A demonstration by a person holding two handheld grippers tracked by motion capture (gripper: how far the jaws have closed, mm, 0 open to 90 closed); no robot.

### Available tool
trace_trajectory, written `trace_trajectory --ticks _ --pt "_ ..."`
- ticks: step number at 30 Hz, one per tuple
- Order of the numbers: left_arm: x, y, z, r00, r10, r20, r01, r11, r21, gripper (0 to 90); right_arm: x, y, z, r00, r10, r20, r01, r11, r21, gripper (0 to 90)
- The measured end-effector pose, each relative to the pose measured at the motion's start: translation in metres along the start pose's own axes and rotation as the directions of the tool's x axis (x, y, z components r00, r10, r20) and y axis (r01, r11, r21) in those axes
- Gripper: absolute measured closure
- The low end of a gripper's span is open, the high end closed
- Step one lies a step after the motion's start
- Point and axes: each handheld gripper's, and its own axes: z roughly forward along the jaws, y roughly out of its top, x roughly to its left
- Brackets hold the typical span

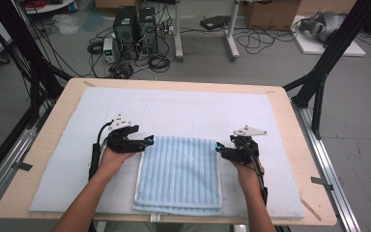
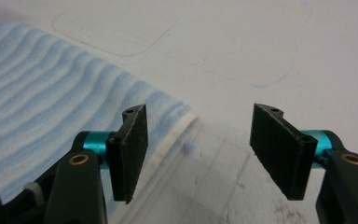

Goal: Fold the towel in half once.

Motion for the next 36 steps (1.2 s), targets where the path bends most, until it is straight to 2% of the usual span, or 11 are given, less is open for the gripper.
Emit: trace_trajectory --ticks 6,10,14,17,19,20,22,25,29,32,36 --pt "0.007 -0.007 0.015 0.9997 -0.020 -0.017 0.021 0.9974 0.068 23.4 0.000 0.001 0.018 0.9987 -0.017 -0.049 0.019 0.999 0.042 50.9" --pt "0.010 -0.013 0.025 0.9989 -0.020 -0.042 0.026 0.9882 0.151 26.6 0.001 0.000 0.029 0.9986 -0.027 -0.045 0.031 0.996 0.084 48.9" --pt "0.007 -0.013 0.026 0.9975 0.037 -0.060 -0.026 0.9850 0.170 31.6 -0.003 -0.003 0.038 0.9995 -0.003 -0.032 0.007 0.992 0.127 49.0" --pt "0.006 -0.013 0.024 0.9960 0.062 -0.065 -0.049 0.9830 0.177 43.5 0.000 -0.003 0.038 0.9989 -0.026 -0.039 0.030 0.991 0.128 59.1" --pt "0.008 -0.013 0.022 0.9996 0.025 -0.010 -0.023 0.9847 0.173 68.1 0.000 -0.002 0.039 0.9975 -0.019 -0.068 0.028 0.992 0.126 77.3" --pt "0.007 -0.013 0.023 0.9997 0.026 0.001 -0.026 0.9839 0.177 82.6 -0.001 -0.002 0.040 0.9930 0.018 -0.117 -0.002 0.991 0.132 83.7" --pt "0.003 -0.009 0.024 0.9966 0.080 -0.016 -0.076 0.9796 0.186 84.5 -0.002 0.002 0.043 0.9928 0.030 -0.116 -0.012 0.989 0.148 85.4" --pt "0.006 -0.005 0.022 0.9976 0.055 -0.043 -0.050 0.9938 0.099 85.0 -0.003 0.011 0.048 0.9976 -0.016 -0.067 0.026 0.989 0.145 85.7" --pt "0.018 -0.005 0.018 0.9993 0.016 -0.034 -0.015 0.9995 0.027 85.3 -0.009 0.022 0.052 0.9990 0.002 -0.044 0.001 0.998 0.063 85.7" --pt "0.023 -0.003 0.019 0.9981 0.012 -0.060 -0.015 0.9986 -0.050 85.4 -0.009 0.029 0.058 0.9993 -0.030 -0.024 0.031 0.998 0.047 85.7" --pt "0.027 0.008 0.026 0.9972 0.040 -0.063 -0.045 0.9967 -0.067 85.4 -0.011 0.033 0.068 0.9981 -0.060 0.016 0.059 0.998 0.034 85.7"
